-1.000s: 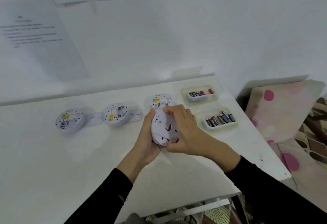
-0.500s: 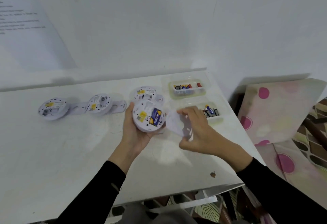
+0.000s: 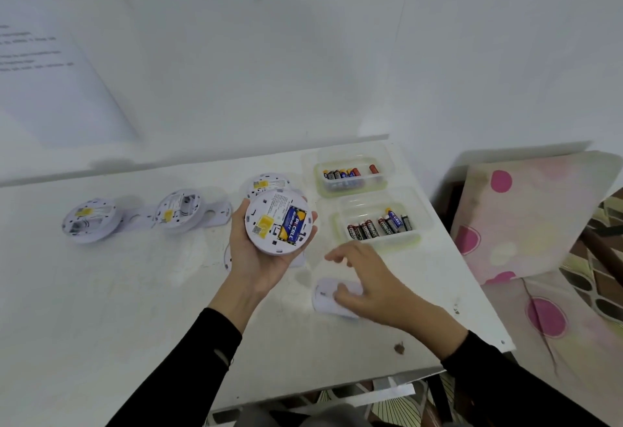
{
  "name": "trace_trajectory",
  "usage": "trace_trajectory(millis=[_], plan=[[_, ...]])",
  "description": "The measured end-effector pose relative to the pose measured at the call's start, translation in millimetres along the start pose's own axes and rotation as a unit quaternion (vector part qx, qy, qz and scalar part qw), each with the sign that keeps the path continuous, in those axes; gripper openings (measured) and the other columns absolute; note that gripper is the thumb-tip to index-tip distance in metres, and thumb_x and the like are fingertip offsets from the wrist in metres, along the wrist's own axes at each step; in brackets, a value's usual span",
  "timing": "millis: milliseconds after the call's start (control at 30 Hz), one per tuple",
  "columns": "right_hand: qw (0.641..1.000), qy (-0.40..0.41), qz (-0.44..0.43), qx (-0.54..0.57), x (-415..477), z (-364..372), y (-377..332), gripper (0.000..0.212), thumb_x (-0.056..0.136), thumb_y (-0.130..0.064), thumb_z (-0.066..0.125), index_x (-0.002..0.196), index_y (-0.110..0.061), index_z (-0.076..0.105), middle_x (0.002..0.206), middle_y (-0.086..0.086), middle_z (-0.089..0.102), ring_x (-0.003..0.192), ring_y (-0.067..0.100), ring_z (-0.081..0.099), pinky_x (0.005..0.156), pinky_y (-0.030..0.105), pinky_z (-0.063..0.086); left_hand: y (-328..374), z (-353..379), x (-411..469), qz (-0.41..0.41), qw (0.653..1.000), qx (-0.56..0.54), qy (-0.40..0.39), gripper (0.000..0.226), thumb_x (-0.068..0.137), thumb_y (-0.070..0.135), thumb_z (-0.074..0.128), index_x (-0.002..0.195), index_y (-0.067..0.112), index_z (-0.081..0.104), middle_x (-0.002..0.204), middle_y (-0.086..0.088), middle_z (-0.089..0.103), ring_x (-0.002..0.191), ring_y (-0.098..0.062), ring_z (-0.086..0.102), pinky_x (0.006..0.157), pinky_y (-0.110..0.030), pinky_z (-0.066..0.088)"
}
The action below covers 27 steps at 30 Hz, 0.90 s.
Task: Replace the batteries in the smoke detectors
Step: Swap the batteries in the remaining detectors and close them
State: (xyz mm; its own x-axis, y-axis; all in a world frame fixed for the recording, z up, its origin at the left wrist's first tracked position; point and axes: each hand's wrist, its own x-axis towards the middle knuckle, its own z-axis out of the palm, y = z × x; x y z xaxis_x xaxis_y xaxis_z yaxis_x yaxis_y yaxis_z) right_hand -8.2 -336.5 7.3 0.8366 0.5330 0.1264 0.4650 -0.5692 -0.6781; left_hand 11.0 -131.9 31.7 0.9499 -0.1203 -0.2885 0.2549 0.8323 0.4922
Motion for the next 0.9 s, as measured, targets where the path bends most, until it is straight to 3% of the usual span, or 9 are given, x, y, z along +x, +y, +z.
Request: trace_trajectory(millis=[67,133,233,367,433,533,633,733,900], plan=[[0.991,0.118,-0.01,0.056,13,-11,-19,0.025,0.082,-0.014,0.052,0.107,-0.017,0.056,0.102,-0.008,0.051,0.095,0.0,0.043,0.083,0.01,0.033,-1,4,3,0.004,1.0,0.023,-0.009,0.072,0.085,0.056,0.048,0.141,0.011,0.049,0.138,-0.021,0.056,0.116,-0.041,0.058,0.088,-0.047,0.056],[0.986,0.164,-0.003,0.039,29,-17,-29,0.024,0.082,-0.009,0.045,0.1,-0.016,0.057,0.099,-0.007,0.052,0.092,0.004,0.042,0.08,0.012,0.033,-4,8,7,0.002,0.999,0.046,-0.014,0.069,0.087,0.057,0.045,0.138,0.012,0.053,0.132,-0.019,0.061,0.113,-0.038,0.06,0.091,-0.047,0.055],[0.984,0.177,-0.007,-0.023,48,-20,-30,0.034,0.078,-0.016,0.03,0.097,-0.012,0.058,0.093,-0.007,0.052,0.09,0.016,0.043,0.079,0.025,0.038,-8,13,12,-0.007,0.998,0.067,-0.005,0.06,0.088,0.056,0.045,0.128,0.014,0.061,0.125,-0.017,0.065,0.11,-0.033,0.062,0.097,-0.049,0.05],[0.976,0.192,0.011,-0.104,63,-20,-27,0.035,0.078,-0.016,0.027,0.089,-0.006,0.058,0.088,0.009,0.058,0.08,0.026,0.048,0.07,0.036,0.044,-18,23,17,-0.007,0.997,0.078,0.014,0.054,0.086,0.056,0.047,0.108,0.015,0.074,0.113,-0.015,0.07,0.097,-0.028,0.068,0.097,-0.047,0.048],[0.97,0.199,0.031,-0.132,67,-19,-28,0.022,0.076,-0.004,0.037,0.086,-0.006,0.057,0.088,0.011,0.056,0.076,0.024,0.048,0.063,0.035,0.045,-23,29,20,0.011,0.997,0.074,0.026,0.053,0.088,0.056,0.045,0.099,0.015,0.077,0.103,-0.013,0.073,0.088,-0.025,0.07,0.09,-0.044,0.049],[0.967,0.218,0.058,-0.118,71,-22,-30,0.018,0.077,0.001,0.042,0.089,-0.004,0.055,0.093,0.012,0.052,0.074,0.019,0.042,0.057,0.029,0.034,-28,39,26,0.039,0.996,0.076,0.02,0.051,0.082,0.055,0.046,0.087,0.018,0.081,0.095,-0.01,0.074,0.081,-0.022,0.071,0.082,-0.04,0.049],[0.966,0.225,0.068,-0.109,77,-27,-30,0.016,0.082,0.008,0.045,0.089,-0.003,0.054,0.095,0.012,0.051,0.074,0.019,0.042,0.059,0.028,0.029,-29,44,32,0.053,0.996,0.069,0.017,0.054,0.088,0.054,0.042,0.084,0.018,0.081,0.092,-0.009,0.074,0.08,-0.021,0.071,0.076,-0.036,0.052],[0.97,0.22,0.091,-0.059,82,-29,-30,0.018,0.084,0.01,0.044,0.084,-0.007,0.049,0.093,0.007,0.044,0.076,0.021,0.042,0.063,0.028,0.029,-31,43,36,0.057,0.996,0.066,0.028,0.051,0.08,0.056,0.048,0.083,0.018,0.081,0.09,-0.009,0.074,0.078,-0.021,0.07,0.073,-0.035,0.05],[0.976,0.193,0.102,0.015,81,-34,-21,0.015,0.09,0.002,0.041,0.082,-0.01,0.041,0.091,-0.001,0.04,0.082,0.014,0.04,0.068,0.023,0.032,-35,42,42,0.047,0.995,0.079,0.038,0.051,0.079,0.056,0.048,0.085,0.017,0.08,0.091,-0.009,0.074,0.079,-0.021,0.07,0.071,-0.034,0.053]])
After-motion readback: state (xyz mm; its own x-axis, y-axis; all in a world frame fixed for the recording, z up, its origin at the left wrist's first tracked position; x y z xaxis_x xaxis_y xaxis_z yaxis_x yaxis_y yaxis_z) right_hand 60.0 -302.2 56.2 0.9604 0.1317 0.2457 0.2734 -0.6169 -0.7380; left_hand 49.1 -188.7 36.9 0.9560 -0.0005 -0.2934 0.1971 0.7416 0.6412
